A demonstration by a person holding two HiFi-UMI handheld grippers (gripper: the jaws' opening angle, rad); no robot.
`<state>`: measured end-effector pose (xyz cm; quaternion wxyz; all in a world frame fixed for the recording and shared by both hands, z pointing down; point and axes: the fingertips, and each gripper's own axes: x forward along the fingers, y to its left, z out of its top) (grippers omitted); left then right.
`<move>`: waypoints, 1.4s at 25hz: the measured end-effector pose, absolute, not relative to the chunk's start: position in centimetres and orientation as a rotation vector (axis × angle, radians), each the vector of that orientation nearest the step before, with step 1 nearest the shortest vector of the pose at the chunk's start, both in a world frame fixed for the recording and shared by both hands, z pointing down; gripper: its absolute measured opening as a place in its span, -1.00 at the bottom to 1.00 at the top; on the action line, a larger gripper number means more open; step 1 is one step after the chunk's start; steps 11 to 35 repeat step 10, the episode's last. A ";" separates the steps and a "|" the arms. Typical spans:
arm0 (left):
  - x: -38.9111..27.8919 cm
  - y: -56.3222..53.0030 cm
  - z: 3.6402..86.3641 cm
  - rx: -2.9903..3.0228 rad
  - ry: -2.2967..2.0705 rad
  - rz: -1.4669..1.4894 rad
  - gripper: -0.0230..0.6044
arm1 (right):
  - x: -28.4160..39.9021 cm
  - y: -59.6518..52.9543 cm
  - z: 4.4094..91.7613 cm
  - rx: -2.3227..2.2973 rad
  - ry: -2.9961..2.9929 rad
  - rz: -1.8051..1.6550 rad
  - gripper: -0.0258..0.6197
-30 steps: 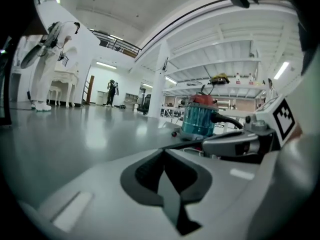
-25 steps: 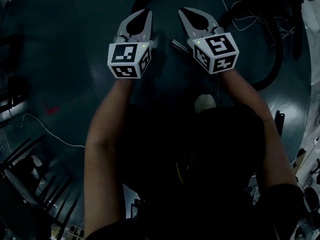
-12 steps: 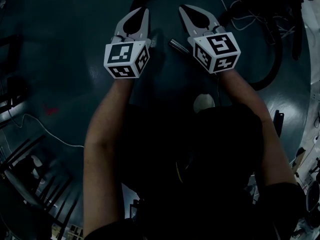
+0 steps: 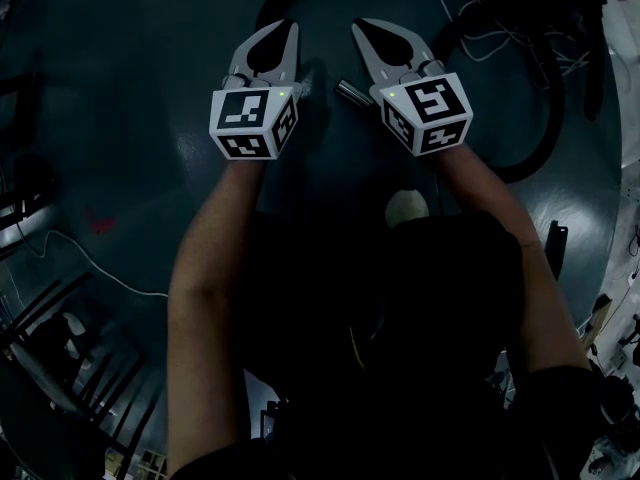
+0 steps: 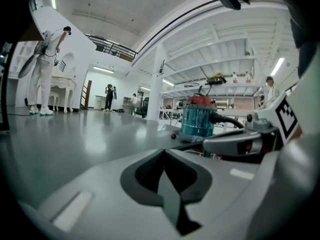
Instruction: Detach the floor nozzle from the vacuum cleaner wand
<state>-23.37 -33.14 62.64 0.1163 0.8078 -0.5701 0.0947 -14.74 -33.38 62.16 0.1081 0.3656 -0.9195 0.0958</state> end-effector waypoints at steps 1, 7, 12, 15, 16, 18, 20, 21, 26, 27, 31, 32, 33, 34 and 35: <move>-23.4 -33.2 62.7 2.360 -1.669 0.274 -0.90 | -14.7 -33.4 62.3 1.075 -2.704 0.281 -0.93; -23.6 -33.2 63.4 2.345 -1.659 0.295 -0.90 | -14.7 -33.8 62.3 1.083 -2.699 0.288 -0.93; -23.5 -33.4 63.5 2.347 -1.654 0.300 -0.90 | -14.8 -33.9 62.3 1.082 -2.702 0.296 -0.93; -23.5 -33.4 63.5 2.347 -1.654 0.300 -0.90 | -14.8 -33.9 62.3 1.082 -2.702 0.296 -0.93; -23.5 -33.4 63.5 2.347 -1.654 0.300 -0.90 | -14.8 -33.9 62.3 1.082 -2.702 0.296 -0.93; -23.5 -33.4 63.5 2.347 -1.654 0.300 -0.90 | -14.8 -33.9 62.3 1.082 -2.702 0.296 -0.93; -23.5 -33.4 63.5 2.347 -1.654 0.300 -0.90 | -14.8 -33.9 62.3 1.082 -2.702 0.296 -0.93; -23.5 -33.4 63.5 2.347 -1.654 0.300 -0.90 | -14.8 -33.9 62.3 1.082 -2.702 0.296 -0.93; -23.5 -33.4 63.5 2.347 -1.654 0.300 -0.90 | -14.8 -33.9 62.3 1.082 -2.702 0.296 -0.93; -23.5 -33.4 63.5 2.347 -1.654 0.300 -0.90 | -14.8 -33.9 62.3 1.082 -2.702 0.296 -0.93; -23.5 -33.4 63.5 2.347 -1.654 0.300 -0.90 | -14.8 -33.9 62.3 1.082 -2.702 0.296 -0.93; -23.5 -33.4 63.5 2.347 -1.654 0.300 -0.90 | -14.8 -33.9 62.3 1.082 -2.702 0.296 -0.93; -23.5 -33.4 63.5 2.347 -1.654 0.300 -0.90 | -14.8 -33.9 62.3 1.082 -2.702 0.296 -0.93; -23.5 -33.4 63.5 2.347 -1.654 0.300 -0.90 | -14.8 -33.9 62.3 1.082 -2.702 0.296 -0.93; -23.5 -33.4 63.5 2.347 -1.654 0.300 -0.90 | -14.8 -33.9 62.3 1.082 -2.702 0.296 -0.93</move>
